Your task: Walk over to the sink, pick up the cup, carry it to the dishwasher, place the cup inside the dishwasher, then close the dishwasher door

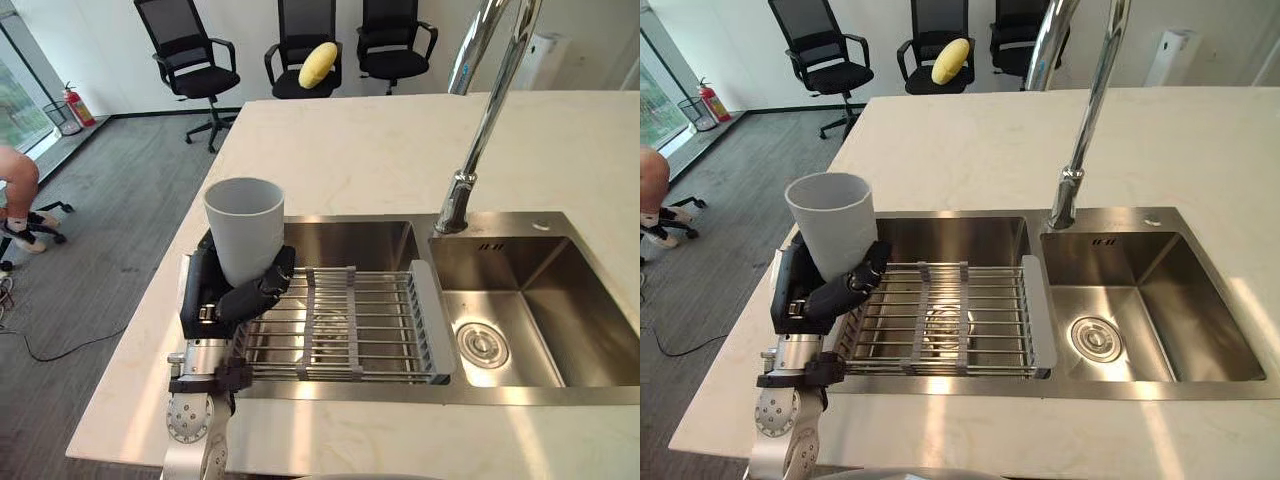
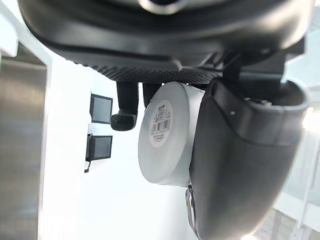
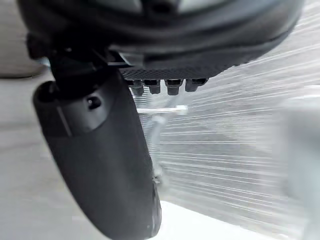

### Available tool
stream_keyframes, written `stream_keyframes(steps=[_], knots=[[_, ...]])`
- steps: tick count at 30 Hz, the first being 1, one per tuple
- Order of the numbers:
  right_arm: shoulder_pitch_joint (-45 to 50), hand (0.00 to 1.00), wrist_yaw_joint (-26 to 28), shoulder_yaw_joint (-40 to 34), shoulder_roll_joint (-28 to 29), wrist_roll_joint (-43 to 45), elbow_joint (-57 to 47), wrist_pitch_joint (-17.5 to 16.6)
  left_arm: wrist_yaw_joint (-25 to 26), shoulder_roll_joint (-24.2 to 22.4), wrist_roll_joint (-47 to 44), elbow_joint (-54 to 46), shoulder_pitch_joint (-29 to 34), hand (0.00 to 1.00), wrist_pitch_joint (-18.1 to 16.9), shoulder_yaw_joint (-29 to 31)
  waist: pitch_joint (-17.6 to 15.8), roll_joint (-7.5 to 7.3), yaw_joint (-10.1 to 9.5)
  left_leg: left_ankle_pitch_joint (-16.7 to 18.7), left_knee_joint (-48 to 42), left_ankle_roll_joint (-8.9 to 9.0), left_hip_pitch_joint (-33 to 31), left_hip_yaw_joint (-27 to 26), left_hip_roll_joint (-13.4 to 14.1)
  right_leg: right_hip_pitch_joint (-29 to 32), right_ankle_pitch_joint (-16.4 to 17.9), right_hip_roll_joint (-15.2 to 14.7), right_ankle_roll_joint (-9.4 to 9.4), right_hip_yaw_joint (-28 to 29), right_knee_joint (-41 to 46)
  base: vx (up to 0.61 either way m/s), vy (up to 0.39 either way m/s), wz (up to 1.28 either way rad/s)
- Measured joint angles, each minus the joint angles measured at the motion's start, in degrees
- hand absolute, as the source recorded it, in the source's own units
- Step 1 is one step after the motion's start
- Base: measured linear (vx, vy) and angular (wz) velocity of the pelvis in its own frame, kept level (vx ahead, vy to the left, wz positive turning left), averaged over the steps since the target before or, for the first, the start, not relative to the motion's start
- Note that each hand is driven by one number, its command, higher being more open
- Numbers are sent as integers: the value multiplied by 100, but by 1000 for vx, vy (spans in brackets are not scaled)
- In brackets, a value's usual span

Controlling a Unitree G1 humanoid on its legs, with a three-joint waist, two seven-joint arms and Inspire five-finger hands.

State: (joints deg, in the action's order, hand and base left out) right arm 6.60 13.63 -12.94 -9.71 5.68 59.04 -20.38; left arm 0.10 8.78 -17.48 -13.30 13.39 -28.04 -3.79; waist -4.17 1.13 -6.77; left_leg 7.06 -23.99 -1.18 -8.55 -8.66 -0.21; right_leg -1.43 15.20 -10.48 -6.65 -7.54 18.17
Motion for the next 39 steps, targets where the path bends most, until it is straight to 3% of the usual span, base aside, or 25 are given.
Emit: stream_keyframes(steps=[1,2,3,5,8,9,10,11,13,14,15,16,17,18,19,21,24,30,33,35,37,39], knots=[[-61,100,1,1,-35,56,-15,-17,-3,-13,0,6,-58,0,2,-19,-83,77,8,13,-218,24,-91,41,59,-137,-87,34,129,3,-201,-122,-13,-34],[-135,100,-8,-5,-84,146,-15,-20,0,-9,6,9,-89,0,8,-60,-157,174,45,61,-227,148,-68,49,157,-217,-234,137,136,27,-374,-169,49,-20],[-185,100,-6,15,-179,166,-19,-18,42,48,47,52,-149,0,9,-90,-83,415,134,129,153,289,65,-19,306,-190,-417,343,162,30,-563,-198,53,-14],[-243,100,8,63,-160,148,-26,32,144,110,64,131,-277,0,12,-118,-145,441,186,102,134,312,-43,-75,422,-32,-508,407,226,12,-515,-186,29,-5],[-200,100,27,112,20,88,-92,266,275,106,66,177,-156,0,119,-100,-344,198,205,-328,-140,613,-200,44,399,97,-524,335,409,75,-316,-263,-7,-4],[-133,100,37,110,9,89,-153,282,248,74,68,124,-70,0,153,-99,-395,133,200,-307,-331,499,-272,-16,439,169,-551,293,457,68,-263,-255,10,-4],[-89,100,35,116,-7,89,-203,334,222,37,68,-44,99,0,164,-101,-409,176,171,-34,-1021,175,-347,-139,635,259,-606,271,482,68,-185,-298,50,-8],[-2,100,28,115,-23,89,-325,370,151,-10,70,-163,178,0,165,-102,-410,182,177,199,-1475,89,-317,-204,779,285,-669,234,467,57,-188,-274,96,4],[346,100,28,100,-36,89,-842,392,-130,-165,70,-459,175,0,151,-121,-400,183,288,497,-1927,73,13,-264,1123,397,-919,0,269,-163,-233,-227,156,52],[422,100,23,79,-45,92,-943,391,-221,-191,69,-504,171,0,125,-123,-376,196,351,490,-1865,85,126,-263,1205,447,-963,-78,205,-251,-230,-198,227,88],[598,100,14,-25,-70,94,-1087,381,-411,-243,68,-512,146,0,70,-179,-243,296,435,230,-1431,162,394,-283,1346,625,-1044,-185,73,-423,-196,-150,225,75],[639,100,-4,-83,-78,97,-1072,382,-489,-272,69,-486,135,0,50,-193,-159,331,457,383,-910,498,534,-228,1291,749,-1096,-245,-18,-479,-193,-172,330,92],[640,100,-38,-194,0,100,-946,385,-534,-317,59,-419,82,0,42,-235,-64,341,526,466,103,614,770,-279,991,819,-1258,-437,-26,-687,-303,-139,314,92],[661,100,-19,-157,133,96,-852,384,-538,-279,55,-319,-17,0,40,-253,-68,314,577,471,894,622,923,-227,841,872,-1320,-474,-13,-990,-357,-131,273,91],[642,100,-5,-138,219,91,-733,384,-540,-252,56,-201,-77,0,34,-269,-92,264,577,425,1078,607,943,-177,774,851,-1424,-521,-31,-1045,-427,-141,188,62],[664,100,70,-133,385,137,-507,343,-500,-150,48,215,-10,0,103,-267,-103,130,481,364,1096,568,1004,-150,653,582,-1600,-577,21,-1274,-692,-178,113,14],[705,100,-6,-117,397,146,-425,280,-496,5,53,286,24,0,166,-540,-61,70,455,421,1070,534,1014,-94,605,431,-1624,-567,93,-1332,-842,-214,35,12],[756,100,-69,26,345,144,-426,268,-407,121,76,242,23,0,167,-1113,-49,60,567,291,1170,605,1021,-95,693,461,-1669,-457,186,-1341,-906,-47,-43,-3],[764,100,-83,92,341,142,-437,269,-373,113,76,242,9,0,179,-1131,-46,50,602,282,1147,623,1026,-47,709,462,-1658,-478,171,-1377,-761,37,-29,10],[833,100,-85,91,376,143,-449,268,-289,91,71,241,-13,0,191,-1141,-36,13,601,280,1054,596,1014,123,683,441,-1545,-561,14,-1396,-457,50,-21,42],[1033,100,-87,98,489,144,-585,257,-223,84,69,242,-59,0,204,-1151,13,-84,606,277,1007,597,963,491,598,366,-1207,-554,-25,-1010,-254,39,-43,80],[1096,100,-65,110,488,144,-601,257,-114,45,70,243,-60,0,209,-1182,73,-71,560,265,1019,613,962,694,594,209,-1087,-547,-60,-1144,-285,39,-82,61]])
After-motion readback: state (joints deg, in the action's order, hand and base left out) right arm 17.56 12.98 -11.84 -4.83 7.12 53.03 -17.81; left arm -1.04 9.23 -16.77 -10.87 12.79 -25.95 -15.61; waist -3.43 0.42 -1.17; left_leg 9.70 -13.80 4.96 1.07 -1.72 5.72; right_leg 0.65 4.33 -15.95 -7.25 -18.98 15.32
